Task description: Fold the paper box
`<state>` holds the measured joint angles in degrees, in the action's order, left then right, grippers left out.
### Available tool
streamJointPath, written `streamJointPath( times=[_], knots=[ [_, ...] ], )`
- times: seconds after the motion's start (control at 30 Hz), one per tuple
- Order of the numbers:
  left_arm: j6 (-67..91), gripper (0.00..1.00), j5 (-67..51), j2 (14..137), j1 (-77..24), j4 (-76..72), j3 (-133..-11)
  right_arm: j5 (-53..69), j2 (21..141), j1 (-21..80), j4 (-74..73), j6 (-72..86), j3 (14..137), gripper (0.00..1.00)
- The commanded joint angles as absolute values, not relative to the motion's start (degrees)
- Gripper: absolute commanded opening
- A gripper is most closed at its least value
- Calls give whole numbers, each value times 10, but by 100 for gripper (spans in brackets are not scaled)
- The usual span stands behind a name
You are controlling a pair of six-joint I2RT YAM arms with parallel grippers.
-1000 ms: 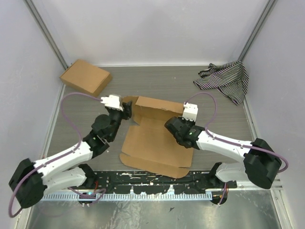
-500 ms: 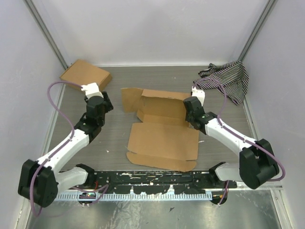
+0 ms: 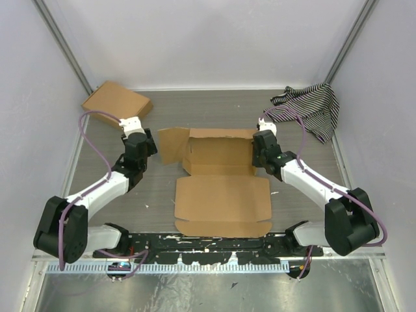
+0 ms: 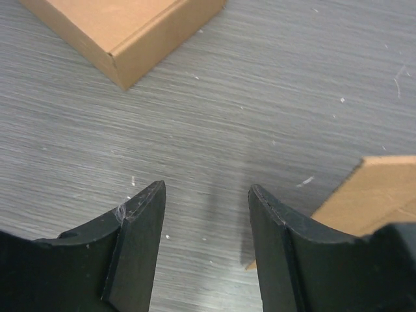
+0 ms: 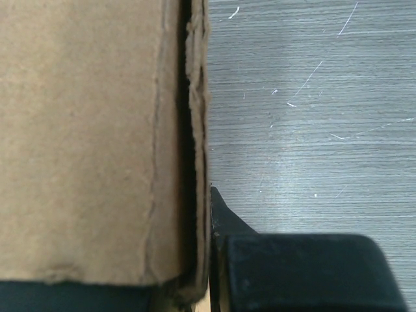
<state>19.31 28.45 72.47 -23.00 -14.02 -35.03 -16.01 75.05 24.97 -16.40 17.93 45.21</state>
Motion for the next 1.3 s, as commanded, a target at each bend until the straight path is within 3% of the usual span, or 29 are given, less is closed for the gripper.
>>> streamJointPath(
  times=[0.0,0.17,0.47,0.83,1.27],
  knots=[
    [190,61,304,722,-203,-187,-341,-145,741,243,-151,170,472,2],
    [204,61,292,767,-177,-211,-341,-133,735,237,-159,163,475,2],
    [210,59,158,837,-172,-347,-320,-89,721,231,-170,157,485,2],
    [257,59,-46,709,-184,-493,-161,-79,741,224,-171,154,501,2],
    [239,56,-93,626,-268,-446,-164,-73,746,224,-164,158,494,2]
  ],
)
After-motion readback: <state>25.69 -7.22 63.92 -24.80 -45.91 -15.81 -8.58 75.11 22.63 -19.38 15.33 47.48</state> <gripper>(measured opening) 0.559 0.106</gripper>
